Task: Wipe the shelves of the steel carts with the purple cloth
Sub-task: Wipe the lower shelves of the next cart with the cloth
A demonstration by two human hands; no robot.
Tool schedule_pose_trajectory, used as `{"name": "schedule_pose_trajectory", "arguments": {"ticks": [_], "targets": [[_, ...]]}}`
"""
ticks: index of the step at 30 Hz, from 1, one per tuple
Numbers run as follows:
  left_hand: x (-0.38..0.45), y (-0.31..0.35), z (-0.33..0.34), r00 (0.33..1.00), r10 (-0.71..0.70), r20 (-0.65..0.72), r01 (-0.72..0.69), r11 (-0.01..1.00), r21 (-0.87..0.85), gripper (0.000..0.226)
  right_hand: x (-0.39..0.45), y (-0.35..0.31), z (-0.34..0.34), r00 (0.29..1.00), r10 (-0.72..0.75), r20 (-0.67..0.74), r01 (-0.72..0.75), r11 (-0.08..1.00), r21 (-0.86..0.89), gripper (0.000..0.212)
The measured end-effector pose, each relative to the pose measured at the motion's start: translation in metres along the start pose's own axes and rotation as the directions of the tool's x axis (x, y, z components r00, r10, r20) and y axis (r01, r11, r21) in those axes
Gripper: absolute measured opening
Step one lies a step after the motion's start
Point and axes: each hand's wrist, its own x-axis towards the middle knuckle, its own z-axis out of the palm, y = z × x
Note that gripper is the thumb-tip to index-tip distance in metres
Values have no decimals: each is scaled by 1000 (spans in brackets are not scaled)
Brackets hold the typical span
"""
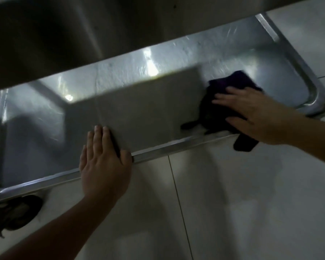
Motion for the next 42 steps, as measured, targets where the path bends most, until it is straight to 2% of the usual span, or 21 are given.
{"name": "schedule_pose_trajectory", "arguments": {"ticks": [2,3,5,7,9,11,16,18,20,23,26,28,29,31,33,35,37,40,42], "targets": [[-1,0,2,1000,4,-6,-4,1000,-9,80,-13,38,-4,961,240,-139,-245,969,-18,71],[-1,-1,3,1000,7,-9,-7,1000,-9,80,-14,54,-6,908,361,-213,-370,929,1,71],[-2,-3,5,1000,19,-15,-19,1000,-4,79,-1,76,-11,763,585,-275,-591,804,71,69],[-1,-5,7,999,22,-32,-22,1000,4,79,29,84,-16,655,700,-286,-697,705,130,69],[1,-4,8,999,10,-42,-10,1000,14,80,66,81,-20,610,735,-297,-725,669,166,70],[4,-3,8,999,-2,-37,3,1000,22,81,106,72,-27,641,711,-288,-691,699,186,70],[8,1,7,1000,-17,0,17,1000,23,83,185,-7,-29,815,548,-189,-535,837,119,59],[7,2,6,1000,-15,13,15,1000,19,84,198,-60,-19,908,366,-204,-360,930,70,56],[6,2,5,999,-8,32,7,1000,13,85,196,-114,-2,979,132,-157,-129,991,29,57],[6,2,4,999,-10,40,10,1000,-8,88,167,-158,25,989,-144,-27,145,989,16,60],[3,1,4,999,-5,36,6,999,-33,87,121,-140,35,966,-255,-47,257,966,20,58],[1,-1,4,999,10,41,-8,999,-48,86,104,-101,23,974,-198,-106,201,979,20,55],[0,-2,4,999,14,44,-12,999,-47,85,101,-78,14,982,-123,-143,128,991,24,55],[-2,-2,5,999,28,47,-26,999,-44,84,103,-37,-4,970,132,-203,-129,991,26,60],[-3,-1,4,998,31,50,-29,999,-42,82,115,-10,-11,874,417,-250,-414,908,69,61],[-3,-1,4,998,37,43,-35,999,-31,80,145,-10,-17,786,582,-210,-564,813,143,64],[-2,-1,4,998,43,54,-41,999,-23,79,184,-32,-21,807,579,-113,-566,814,131,66],[-2,1,4,997,33,63,-30,999,-43,79,231,-93,-14,901,432,34,-433,901,20,64],[-2,3,3,997,22,74,-17,998,-59,81,244,-149,3,951,309,3,-309,951,-6,61]]}}
